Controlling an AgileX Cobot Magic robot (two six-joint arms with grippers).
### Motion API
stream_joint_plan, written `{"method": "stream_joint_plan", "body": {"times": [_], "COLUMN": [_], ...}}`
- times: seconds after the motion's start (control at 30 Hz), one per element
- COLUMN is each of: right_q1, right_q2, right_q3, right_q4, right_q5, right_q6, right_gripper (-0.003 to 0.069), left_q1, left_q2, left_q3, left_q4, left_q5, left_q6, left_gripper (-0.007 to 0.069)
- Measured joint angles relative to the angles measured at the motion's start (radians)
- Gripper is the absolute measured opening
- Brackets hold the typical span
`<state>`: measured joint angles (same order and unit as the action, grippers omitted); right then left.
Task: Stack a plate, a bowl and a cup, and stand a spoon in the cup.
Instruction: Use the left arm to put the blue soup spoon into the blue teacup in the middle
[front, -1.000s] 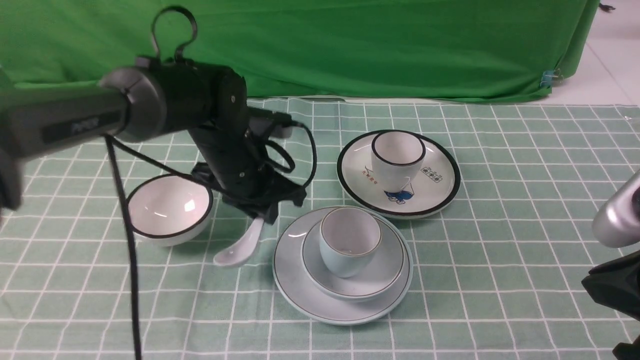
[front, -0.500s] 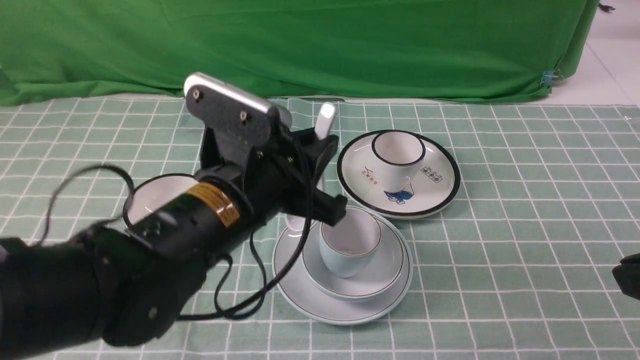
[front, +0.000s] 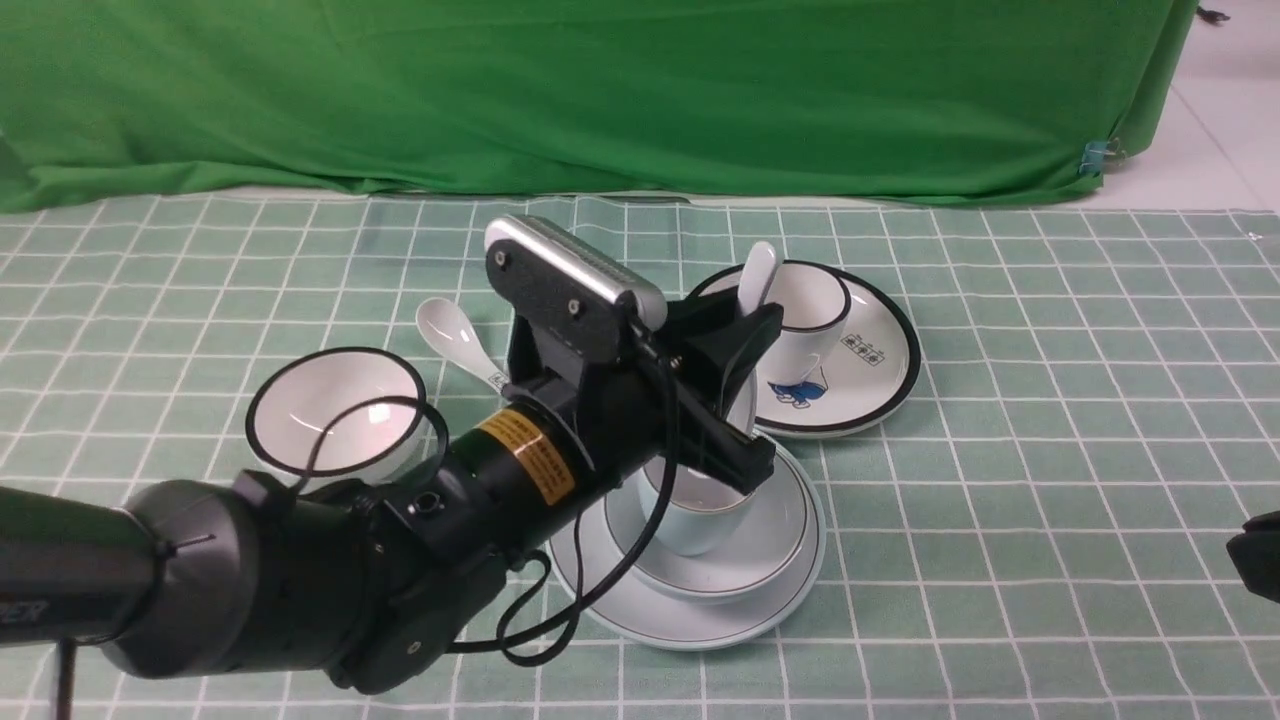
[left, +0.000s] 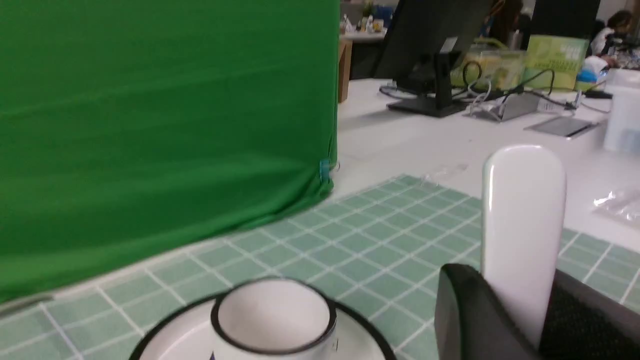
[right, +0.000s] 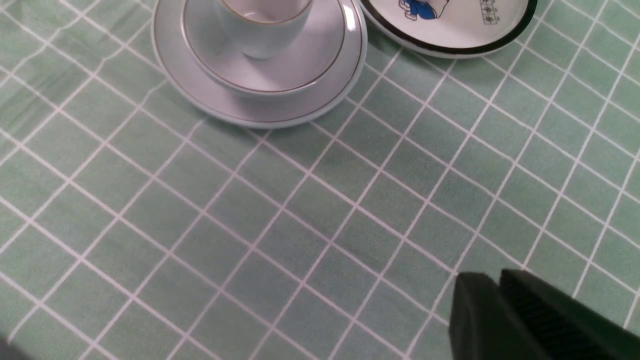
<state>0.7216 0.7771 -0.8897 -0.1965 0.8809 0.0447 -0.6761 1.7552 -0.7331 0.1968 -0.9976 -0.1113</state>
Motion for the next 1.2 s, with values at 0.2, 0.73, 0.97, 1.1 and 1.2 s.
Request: {"method": "stream_joint_plan", "body": {"times": [0.2, 0.73, 0.97, 1.1, 1.2], "right_q1": [0.0, 0.0, 0.0, 0.0, 0.0], "right_q2": [0.0, 0.0, 0.0, 0.0, 0.0], "right_q3": [0.0, 0.0, -0.003, -0.022, -0.041], "right_q4": [0.001, 0.002, 0.002, 0.002, 0.002], "right_q5": [0.001, 0.019, 0.004, -0.002, -0.01], "right_q6": [0.0, 0.0, 0.0, 0.0, 0.0], "right_gripper": [0.009, 0.009, 0.009, 0.009, 0.009], "left_q1": [0.0, 0.0, 0.0, 0.0, 0.0], "left_q2": [0.079, 0.134, -0.013, -0.205, -0.386], "left_q3": [-0.001, 0.004, 0.093, 0.134, 0.141], "left_q4": [-0.019, -0.024, -0.027, -0.031, -0.031], "left_q5": [-0.045, -0.087, -0.05, 0.098, 0.303], "left_q6": [0.017, 0.037, 0.037, 0.037, 0.036], "left_gripper": [0.0109, 0.0365, 0.0405, 0.0332, 0.0244]}}
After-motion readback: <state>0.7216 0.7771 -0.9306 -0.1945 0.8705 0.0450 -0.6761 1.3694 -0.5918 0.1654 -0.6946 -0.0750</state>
